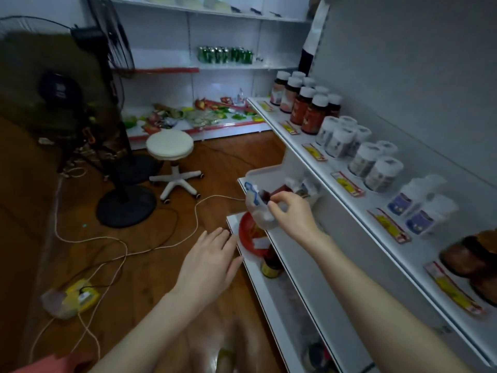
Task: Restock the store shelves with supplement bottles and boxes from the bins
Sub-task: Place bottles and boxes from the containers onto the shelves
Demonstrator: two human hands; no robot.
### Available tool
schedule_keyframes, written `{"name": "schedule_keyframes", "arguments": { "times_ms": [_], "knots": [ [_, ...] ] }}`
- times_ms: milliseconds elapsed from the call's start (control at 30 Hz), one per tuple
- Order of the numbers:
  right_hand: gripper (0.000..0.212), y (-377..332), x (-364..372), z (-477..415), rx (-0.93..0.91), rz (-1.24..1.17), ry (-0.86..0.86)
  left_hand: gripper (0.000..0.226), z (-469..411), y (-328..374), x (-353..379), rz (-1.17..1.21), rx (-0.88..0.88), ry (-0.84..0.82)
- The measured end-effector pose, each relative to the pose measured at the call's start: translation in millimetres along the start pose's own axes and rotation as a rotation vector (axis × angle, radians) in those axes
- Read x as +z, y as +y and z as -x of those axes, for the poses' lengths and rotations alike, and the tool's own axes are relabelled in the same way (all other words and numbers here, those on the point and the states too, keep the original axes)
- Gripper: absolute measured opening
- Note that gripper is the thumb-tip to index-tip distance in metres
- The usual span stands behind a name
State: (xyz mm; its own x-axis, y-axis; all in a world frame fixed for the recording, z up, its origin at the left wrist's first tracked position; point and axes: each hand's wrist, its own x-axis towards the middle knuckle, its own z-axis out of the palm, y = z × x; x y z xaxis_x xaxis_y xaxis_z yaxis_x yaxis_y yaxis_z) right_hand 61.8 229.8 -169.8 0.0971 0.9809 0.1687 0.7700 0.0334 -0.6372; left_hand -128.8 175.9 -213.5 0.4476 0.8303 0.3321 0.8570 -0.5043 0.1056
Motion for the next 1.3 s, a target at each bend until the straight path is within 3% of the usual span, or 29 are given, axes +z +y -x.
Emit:
{"name": "schedule_keyframes", "arguments": {
  "times_ms": [400, 733, 967, 1133, 1300],
  "knots": [
    [0.021, 41, 60, -162, 0.198, 0.069, -0.133, 0.036, -161, -108, 78, 0.082, 0.002, -0.077],
    [0.022, 107, 120, -236, 0.610, 0.087, 0.037, 0.041, -302, -191, 180, 0.246, 0.248, -0.310],
    [0.023, 150, 156, -253, 0.780, 0.133, 0.099, 0.039, -368, -198, 268, 0.299, 0.387, -0.365],
    [0.039, 210, 169, -257, 0.850, 0.203, 0.066, 0.043, -393, -189, 332, 0.344, 0.418, -0.382],
    [0.037, 268, 184, -278, 0.794, 0.361, 0.004, 0.049, -406, -166, 381, 0.428, 0.420, -0.364]
  ]
}}
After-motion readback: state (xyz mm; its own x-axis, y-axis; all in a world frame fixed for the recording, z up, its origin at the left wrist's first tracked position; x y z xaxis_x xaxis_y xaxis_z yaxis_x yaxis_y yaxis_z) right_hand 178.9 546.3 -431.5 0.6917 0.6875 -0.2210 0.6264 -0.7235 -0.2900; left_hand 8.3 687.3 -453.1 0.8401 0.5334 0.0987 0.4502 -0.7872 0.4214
